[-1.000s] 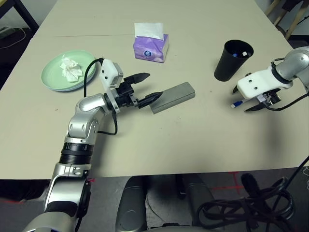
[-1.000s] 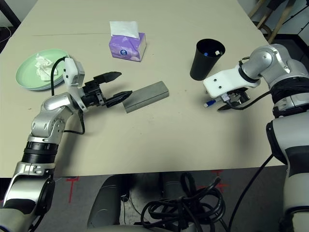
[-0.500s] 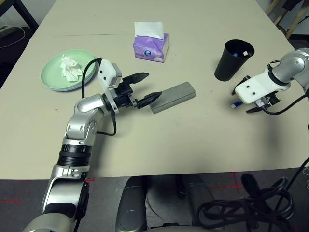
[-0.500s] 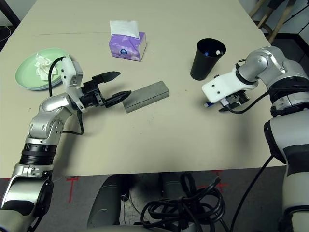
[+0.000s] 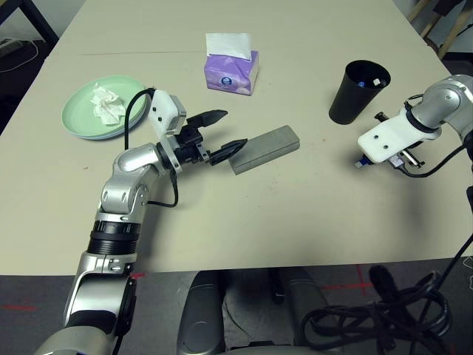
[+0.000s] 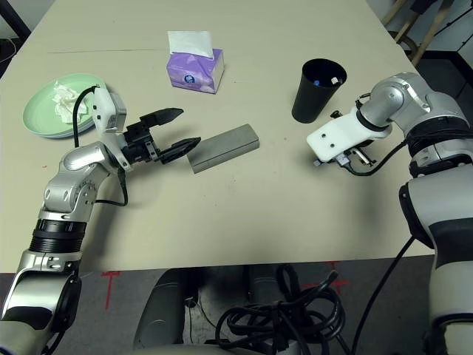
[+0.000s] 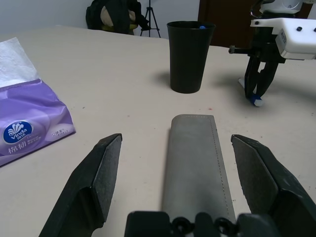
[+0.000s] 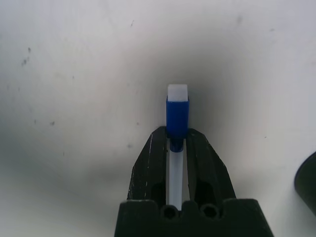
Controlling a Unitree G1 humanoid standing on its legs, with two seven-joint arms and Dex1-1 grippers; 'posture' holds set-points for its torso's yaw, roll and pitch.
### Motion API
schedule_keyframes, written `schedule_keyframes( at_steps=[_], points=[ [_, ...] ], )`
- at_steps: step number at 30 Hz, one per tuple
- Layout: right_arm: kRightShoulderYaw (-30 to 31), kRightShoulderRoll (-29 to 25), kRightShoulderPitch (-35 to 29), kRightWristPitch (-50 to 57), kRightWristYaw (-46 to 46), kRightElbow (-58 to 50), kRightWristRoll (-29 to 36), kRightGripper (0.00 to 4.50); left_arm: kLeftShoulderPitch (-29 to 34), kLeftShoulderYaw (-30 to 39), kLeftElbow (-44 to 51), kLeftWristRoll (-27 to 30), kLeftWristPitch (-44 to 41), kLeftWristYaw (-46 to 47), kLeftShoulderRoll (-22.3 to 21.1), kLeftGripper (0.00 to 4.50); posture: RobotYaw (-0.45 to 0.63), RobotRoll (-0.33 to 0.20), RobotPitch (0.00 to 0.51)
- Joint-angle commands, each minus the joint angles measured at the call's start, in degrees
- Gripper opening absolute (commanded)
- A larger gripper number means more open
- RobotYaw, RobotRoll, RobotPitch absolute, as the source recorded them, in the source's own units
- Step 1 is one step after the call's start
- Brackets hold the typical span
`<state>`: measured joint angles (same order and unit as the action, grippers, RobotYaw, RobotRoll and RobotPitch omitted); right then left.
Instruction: Organize and tidy the items on the table.
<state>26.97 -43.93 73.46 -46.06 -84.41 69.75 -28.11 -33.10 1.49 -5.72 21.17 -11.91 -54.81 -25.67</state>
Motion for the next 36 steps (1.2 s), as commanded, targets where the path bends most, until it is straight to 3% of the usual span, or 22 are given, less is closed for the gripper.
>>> schedule_keyframes(
  at_steps=[1,11,17,21,27,36],
  points=[
    [-4.6,0.9,0.5,7.7,-6.6,0.5,7.9,0.41,-0.8,-0.2,-1.9,0.0,0.7,-1.4,-0.9,4.5,0.09,0.0,0.225],
    [-5.3,-2.7,-6.2,30.2,-8.1,-13.7,30.8,0.41,-5.2,-1.2,-7.1,-0.8,2.7,-5.4,-2.2,4.5,0.06,0.0,0.176],
    [-14.3,-2.0,-10.1,42.4,-7.7,-23.1,39.0,0.41,-5.6,-2.8,-10.2,-2.2,5.5,-9.1,-2.6,4.5,0.03,0.0,0.152],
    [-22.2,0.6,-11.3,49.2,-2.6,-28.4,44.6,0.41,-6.1,-3.6,-12.6,-3.1,7.5,-10.7,-2.6,4.5,0.01,0.0,0.137],
    [-32.6,4.7,-10.0,54.8,9.6,-30.6,50.1,0.41,-7.9,-3.8,-16.1,-3.9,9.3,-11.5,-1.8,4.5,-0.01,0.0,0.119],
    [-42.1,7.8,-7.5,46.0,26.2,-24.8,50.5,0.41,-10.8,-3.1,-20.2,-4.9,10.3,-10.8,-1.8,4.5,-0.01,0.0,0.097]
  ],
)
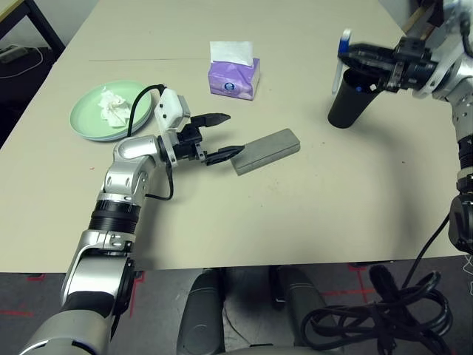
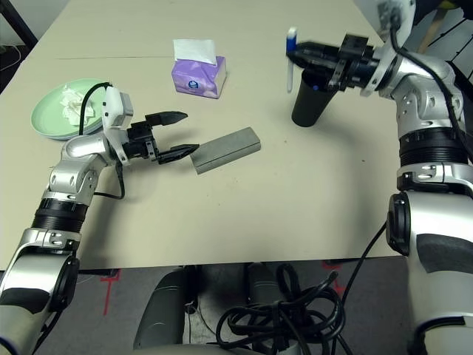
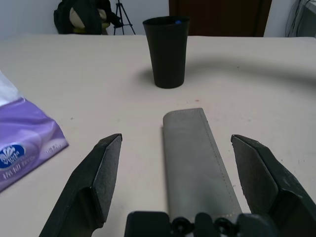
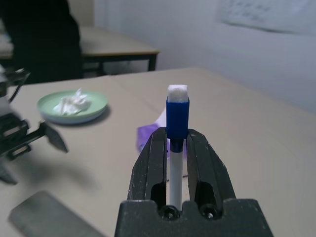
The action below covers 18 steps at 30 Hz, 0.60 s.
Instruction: Organize and tidy the items on the table.
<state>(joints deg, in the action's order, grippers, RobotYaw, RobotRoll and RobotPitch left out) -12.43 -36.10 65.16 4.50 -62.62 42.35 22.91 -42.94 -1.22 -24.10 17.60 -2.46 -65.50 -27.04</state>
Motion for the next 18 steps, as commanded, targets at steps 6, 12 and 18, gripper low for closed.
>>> schedule_keyframes(
  at_steps=[6,12,18],
  points=[
    [-3.3,0.6,0.4,-2.5,15.3,4.1,-2.5,0.41,-1.7,0.2,-2.6,-1.0,0.8,-0.4,-0.7,4.5,-0.02,0.0,0.09],
    [-1.5,2.5,-2.8,4.5,25.0,0.8,-5.6,0.41,-2.4,0.1,-2.9,-1.0,0.5,-0.2,-0.3,4.5,-0.02,0.0,0.096],
    [-1.0,5.2,-5.1,8.8,29.8,-4.5,-6.1,0.41,-2.8,0.1,-3.1,-0.9,0.3,-0.3,0.0,4.5,-0.02,0.0,0.101]
  ],
)
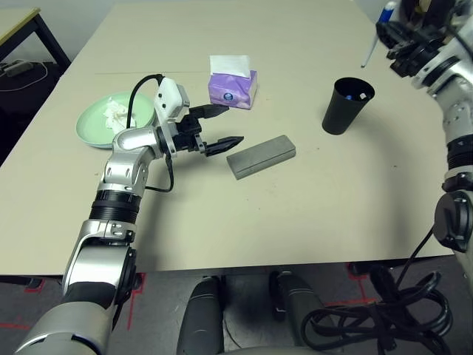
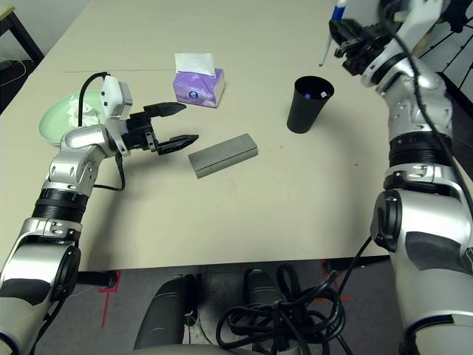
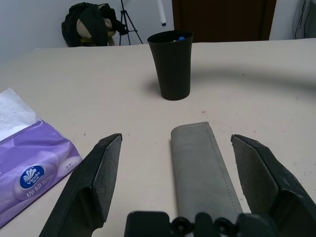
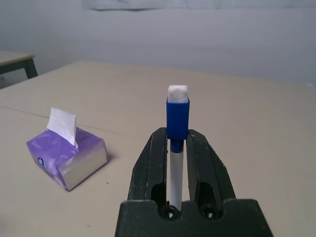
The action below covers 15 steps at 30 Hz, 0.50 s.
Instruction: Organize and tidy the items on the table.
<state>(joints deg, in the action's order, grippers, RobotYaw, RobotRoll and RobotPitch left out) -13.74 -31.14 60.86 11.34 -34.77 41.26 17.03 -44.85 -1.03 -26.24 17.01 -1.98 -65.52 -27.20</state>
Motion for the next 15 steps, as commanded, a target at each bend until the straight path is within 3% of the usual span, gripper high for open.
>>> schedule_keyframes(
  at_steps=[1,15],
  points=[
    [0.3,0.8,-1.1,2.3,2.7,-4.0,-0.4,0.41,-0.9,-0.1,-0.9,-0.3,-0.2,-0.3,0.1,4.5,-0.02,0.0,0.101],
    [0.9,1.2,-4.5,4.5,5.4,-10.2,-1.7,0.41,-0.5,0.1,-0.9,-0.3,-0.2,0.0,0.1,4.5,-0.03,0.0,0.106]
  ],
)
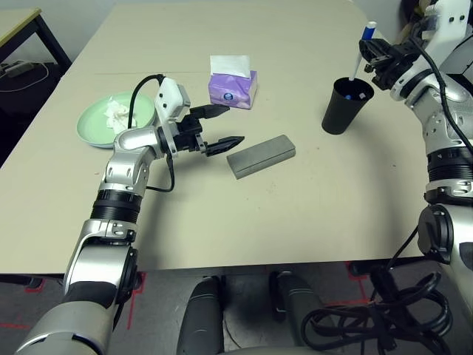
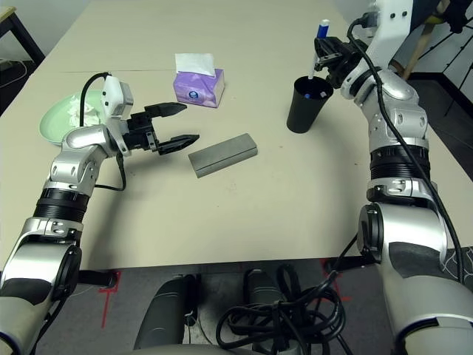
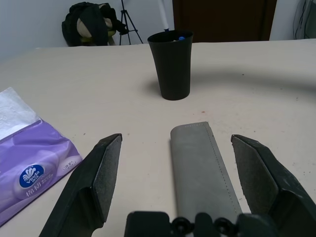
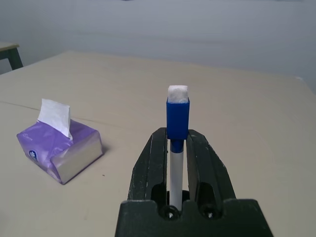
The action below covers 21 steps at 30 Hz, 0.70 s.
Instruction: Organize and tidy the items on the table.
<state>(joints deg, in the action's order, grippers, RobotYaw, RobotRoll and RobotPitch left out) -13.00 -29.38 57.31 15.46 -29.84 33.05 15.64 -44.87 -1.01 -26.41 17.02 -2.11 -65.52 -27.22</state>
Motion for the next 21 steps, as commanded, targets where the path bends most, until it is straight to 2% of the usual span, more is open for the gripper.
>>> schedule_keyframes(
  at_steps=[1,9,11,18,21],
  points=[
    [0.3,-0.5,-1.2,0.1,1.0,-2.3,-0.8,0.76,-0.5,0.0,-0.7,-0.3,-0.1,0.0,0.2,4.5,-0.03,0.0,0.107],
    [-0.1,0.1,-2.6,0.8,2.1,-4.6,-0.4,3.82,-0.4,0.1,-0.6,-0.2,-0.2,0.1,0.2,4.5,-0.03,0.0,0.108],
    [0.1,0.3,-3.0,0.5,1.7,-5.2,-0.3,4.47,-0.3,0.2,-0.5,-0.2,-0.3,0.3,0.2,4.5,-0.03,0.0,0.109],
    [-0.2,3.1,-6.1,-6.4,-5.0,-8.0,3.0,4.47,0.3,2.2,0.7,0.5,-0.8,4.2,1.0,4.5,-0.01,0.0,0.106],
    [-0.3,5.5,-10.7,-9.8,-10.4,-11.3,6.5,4.47,1.1,5.1,2.8,0.6,-2.2,12.2,2.6,4.5,0.01,0.0,0.104]
  ],
)
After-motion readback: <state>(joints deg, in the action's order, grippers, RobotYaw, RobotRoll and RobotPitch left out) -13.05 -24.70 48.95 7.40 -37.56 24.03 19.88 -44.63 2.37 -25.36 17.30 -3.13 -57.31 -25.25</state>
